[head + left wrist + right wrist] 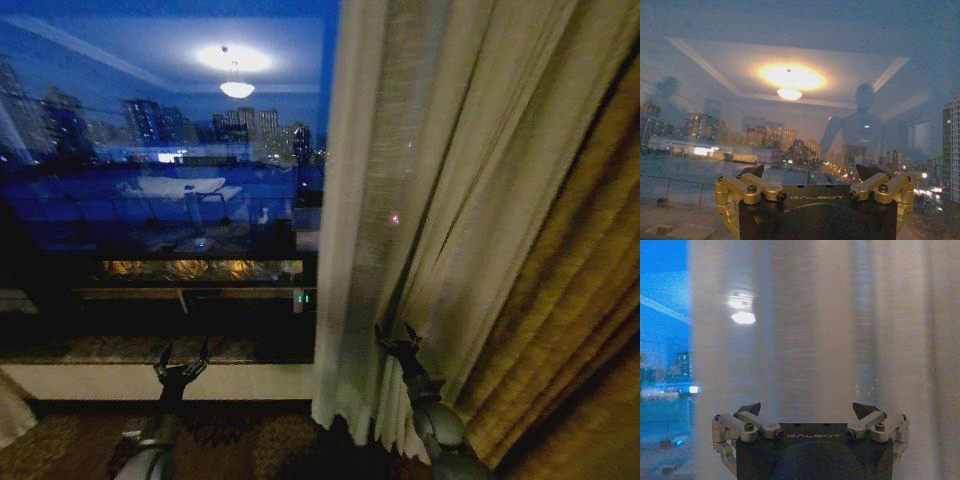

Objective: Open the curtains by pulling them apart, changing their state from closed to fully open.

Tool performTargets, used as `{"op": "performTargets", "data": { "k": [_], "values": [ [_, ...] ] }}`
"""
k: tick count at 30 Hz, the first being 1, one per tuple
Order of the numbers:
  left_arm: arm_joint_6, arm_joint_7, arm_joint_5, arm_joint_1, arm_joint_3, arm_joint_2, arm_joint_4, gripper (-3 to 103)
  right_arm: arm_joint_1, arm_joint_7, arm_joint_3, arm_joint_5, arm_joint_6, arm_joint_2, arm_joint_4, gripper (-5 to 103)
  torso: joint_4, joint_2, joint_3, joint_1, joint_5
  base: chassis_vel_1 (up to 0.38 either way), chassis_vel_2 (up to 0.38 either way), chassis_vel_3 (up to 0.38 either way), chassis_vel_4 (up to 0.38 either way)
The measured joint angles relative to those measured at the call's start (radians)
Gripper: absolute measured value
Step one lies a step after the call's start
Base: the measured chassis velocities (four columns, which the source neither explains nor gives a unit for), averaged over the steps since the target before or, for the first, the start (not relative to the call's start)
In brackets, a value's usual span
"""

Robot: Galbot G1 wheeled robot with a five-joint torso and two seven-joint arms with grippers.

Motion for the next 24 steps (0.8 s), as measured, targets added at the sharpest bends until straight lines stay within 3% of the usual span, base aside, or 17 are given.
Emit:
{"op": "performTargets", "data": {
  "k": [9,13,17,24],
  "values": [
    [0.000,0.000,0.000,0.000,-0.001,0.000,0.000,100,0.011,-0.008,-0.004,0.000,0.015,0.000,-0.018,100,0.0002,0.000,0.000,0.000,-0.0008,0.183,0.158,-0.160,-0.171],
    [0.000,0.000,0.000,0.000,0.000,0.000,0.000,100,0.017,-0.047,-0.006,-0.010,0.032,-0.002,-0.029,100,-0.0003,0.000,0.000,0.000,0.0007,-0.017,-0.021,0.023,0.030],
    [0.000,0.000,0.000,0.000,0.001,0.000,0.000,100,0.013,-0.075,-0.010,-0.001,0.036,-0.006,-0.022,100,-0.0004,0.000,0.000,0.000,-0.0003,-0.067,-0.060,0.069,0.058],
    [0.000,0.000,0.000,0.000,0.000,0.000,0.000,100,0.001,-0.065,-0.029,0.037,0.038,0.009,0.000,100,0.0000,0.000,0.000,0.000,-0.0010,-0.003,-0.003,0.010,0.000]
  ]
}}
